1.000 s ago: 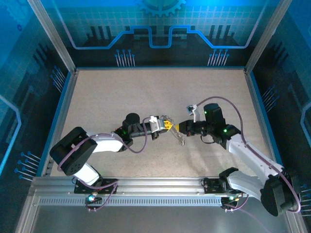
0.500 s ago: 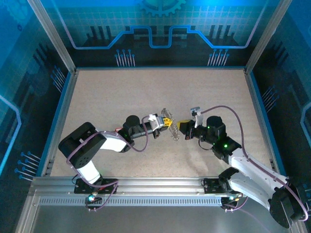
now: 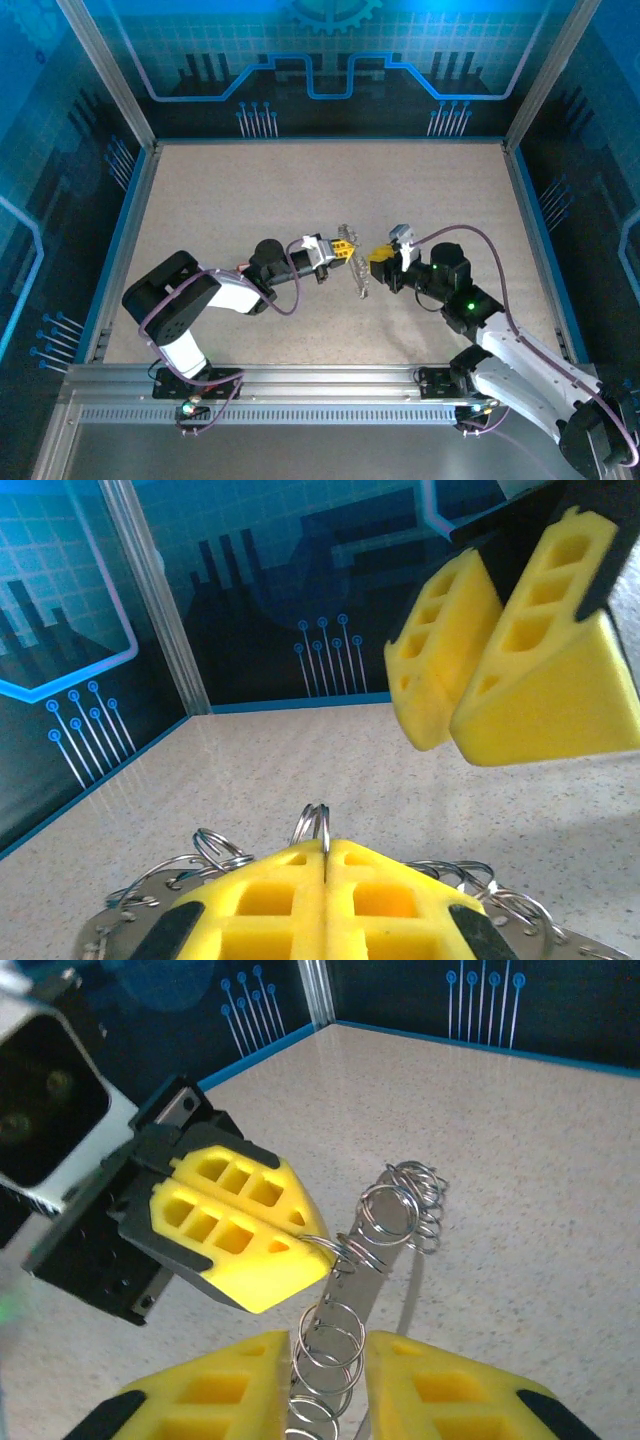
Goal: Put the keys on the keyring
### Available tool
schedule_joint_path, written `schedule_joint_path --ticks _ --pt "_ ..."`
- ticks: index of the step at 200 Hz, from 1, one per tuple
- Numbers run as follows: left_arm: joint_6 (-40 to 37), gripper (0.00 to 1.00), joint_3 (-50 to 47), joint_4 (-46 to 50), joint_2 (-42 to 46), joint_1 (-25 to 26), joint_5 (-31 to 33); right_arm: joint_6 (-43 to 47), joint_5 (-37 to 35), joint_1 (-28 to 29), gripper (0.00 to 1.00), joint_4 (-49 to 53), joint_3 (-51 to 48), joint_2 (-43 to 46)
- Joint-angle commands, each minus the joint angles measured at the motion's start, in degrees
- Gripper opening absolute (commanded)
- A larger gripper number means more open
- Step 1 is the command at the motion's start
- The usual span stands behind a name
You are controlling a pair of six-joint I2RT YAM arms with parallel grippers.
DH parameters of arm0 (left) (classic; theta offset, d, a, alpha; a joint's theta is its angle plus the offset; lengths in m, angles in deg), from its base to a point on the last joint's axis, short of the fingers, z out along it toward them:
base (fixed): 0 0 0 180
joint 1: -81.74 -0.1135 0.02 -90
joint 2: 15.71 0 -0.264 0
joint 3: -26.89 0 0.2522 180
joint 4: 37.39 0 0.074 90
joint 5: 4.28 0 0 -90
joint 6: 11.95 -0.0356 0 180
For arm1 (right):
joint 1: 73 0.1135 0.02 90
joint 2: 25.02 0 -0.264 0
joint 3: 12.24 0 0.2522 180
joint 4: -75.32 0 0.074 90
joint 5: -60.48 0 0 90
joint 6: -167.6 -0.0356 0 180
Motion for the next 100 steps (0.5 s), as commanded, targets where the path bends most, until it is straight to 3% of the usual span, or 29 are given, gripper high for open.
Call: schedule_joint_path --ticks 1,51,100 --pt "2.83 0.00 -0.61 -4.16 1.19 -1.21 -4.17 10.85 1.53 -0.38 0.29 -2.65 -1.11 -1.07" --pt "6.80 0.00 0.13 -4.15 2.39 -2.87 -14.17 18.24 13.81 -4.76 0.23 -3.63 1.90 -7.33" --pt "8.16 0.00 0.13 -4.15 3.74 -3.74 -20.91 25.91 20.49 -4.85 0.27 -3.12 1.91 -7.41"
